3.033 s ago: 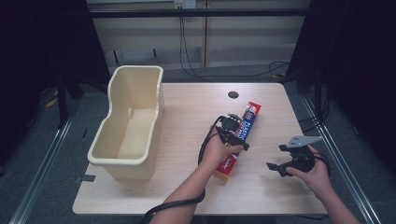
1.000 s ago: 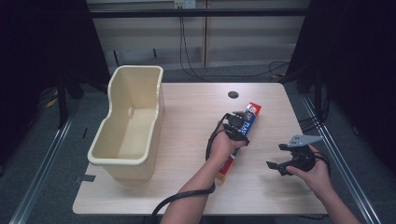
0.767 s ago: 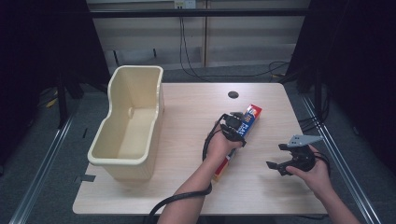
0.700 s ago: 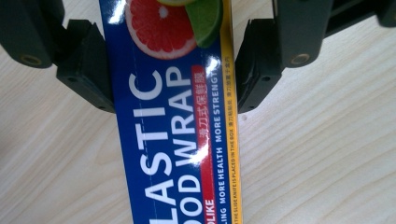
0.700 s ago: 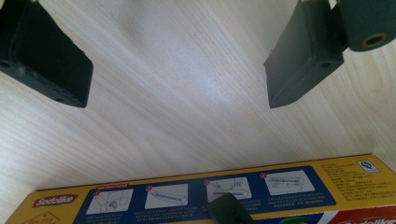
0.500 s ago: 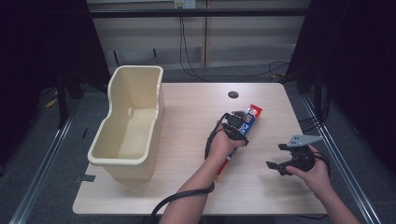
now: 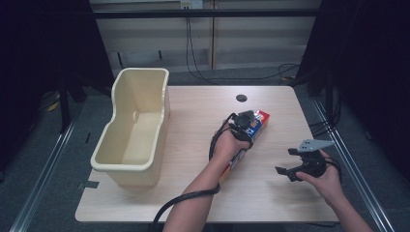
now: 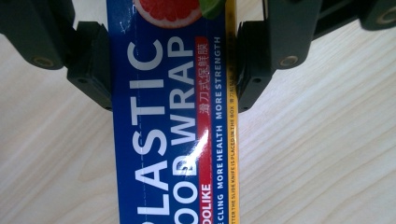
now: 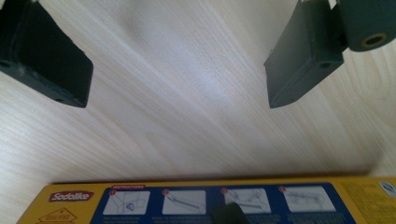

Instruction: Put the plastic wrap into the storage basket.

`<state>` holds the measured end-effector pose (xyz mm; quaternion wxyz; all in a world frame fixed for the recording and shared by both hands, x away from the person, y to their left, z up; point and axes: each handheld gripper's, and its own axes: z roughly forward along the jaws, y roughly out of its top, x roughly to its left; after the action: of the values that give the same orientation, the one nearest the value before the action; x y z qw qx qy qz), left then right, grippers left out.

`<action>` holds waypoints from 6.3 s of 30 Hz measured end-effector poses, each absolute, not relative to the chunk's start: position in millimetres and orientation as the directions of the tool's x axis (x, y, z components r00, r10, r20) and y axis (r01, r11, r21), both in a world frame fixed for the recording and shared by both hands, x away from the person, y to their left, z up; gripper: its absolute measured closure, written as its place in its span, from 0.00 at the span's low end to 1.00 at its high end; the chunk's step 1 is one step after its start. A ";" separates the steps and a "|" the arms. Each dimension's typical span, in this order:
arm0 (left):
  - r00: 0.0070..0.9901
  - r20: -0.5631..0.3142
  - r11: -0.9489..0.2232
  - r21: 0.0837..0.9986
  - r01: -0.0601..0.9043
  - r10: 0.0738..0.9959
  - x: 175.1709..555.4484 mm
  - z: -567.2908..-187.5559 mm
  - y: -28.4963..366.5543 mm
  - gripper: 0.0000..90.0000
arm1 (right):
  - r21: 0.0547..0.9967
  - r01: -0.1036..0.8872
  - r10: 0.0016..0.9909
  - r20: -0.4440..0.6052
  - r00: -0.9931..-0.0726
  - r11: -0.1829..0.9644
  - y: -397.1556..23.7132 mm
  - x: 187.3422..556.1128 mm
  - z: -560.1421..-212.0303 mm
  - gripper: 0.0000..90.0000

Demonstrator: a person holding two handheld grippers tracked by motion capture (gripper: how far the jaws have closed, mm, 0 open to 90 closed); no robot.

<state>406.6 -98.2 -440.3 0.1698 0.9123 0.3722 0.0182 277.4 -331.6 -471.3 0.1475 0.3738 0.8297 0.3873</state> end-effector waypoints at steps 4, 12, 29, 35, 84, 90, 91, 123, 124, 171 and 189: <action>0.714 -0.114 -0.663 0.294 0.689 0.691 409.1 -427.7 -87.4 0.45 | 0.753 0.503 0.735 0.039 -0.677 0.424 -330.8 277.6 -471.8 0.08; 0.692 -0.152 -0.640 0.282 0.715 0.706 411.7 -403.8 -64.1 0.45 | 0.754 0.505 0.735 0.044 -0.677 0.420 -330.7 277.7 -471.1 0.08; 0.680 -0.186 -0.634 0.255 0.730 0.709 411.0 -358.7 -31.3 0.45 | 0.757 0.497 0.728 0.042 -0.685 0.424 -327.8 278.2 -471.9 0.05; 0.670 -0.186 -0.625 0.251 0.739 0.719 411.8 -345.1 -21.7 0.45 | 0.755 0.500 0.726 0.046 -0.686 0.424 -326.3 277.3 -471.9 0.04; 0.561 -0.211 -0.513 0.241 0.824 0.801 409.7 -263.4 46.3 0.45 | 0.747 0.483 0.686 0.051 -0.726 0.457 -320.5 278.8 -473.2 0.03; 0.536 -0.211 -0.487 0.241 0.839 0.818 410.9 -256.6 59.8 0.45 | 0.748 0.479 0.686 0.043 -0.726 0.460 -320.5 279.1 -473.3 0.03; 0.532 -0.213 -0.484 0.238 0.842 0.820 411.2 -255.8 62.0 0.45 | 0.748 0.478 0.687 0.042 -0.726 0.460 -320.4 279.1 -473.3 0.03; 0.433 -0.183 -0.379 0.266 0.886 0.883 409.7 -222.7 111.5 0.45 | 0.740 0.487 0.684 0.048 -0.727 0.465 -318.8 278.9 -473.7 0.03; 0.427 -0.189 -0.373 0.264 0.889 0.884 409.6 -222.1 112.3 0.45 | 0.742 0.482 0.683 0.044 -0.729 0.467 -318.6 279.2 -474.0 0.03; 0.283 -0.155 -0.229 0.296 0.927 0.946 398.5 -198.9 172.4 0.45 | 0.742 0.477 0.686 0.033 -0.727 0.470 -318.0 278.8 -472.2 0.03; 0.237 -0.139 -0.187 0.298 0.936 0.961 395.4 -203.7 187.8 0.45 | 0.740 0.481 0.690 0.032 -0.724 0.470 -317.1 279.3 -471.8 0.03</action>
<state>395.4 187.8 -203.7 0.1623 0.7695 0.6164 0.0395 279.3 -317.1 -471.8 0.1369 0.3457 0.8464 0.3813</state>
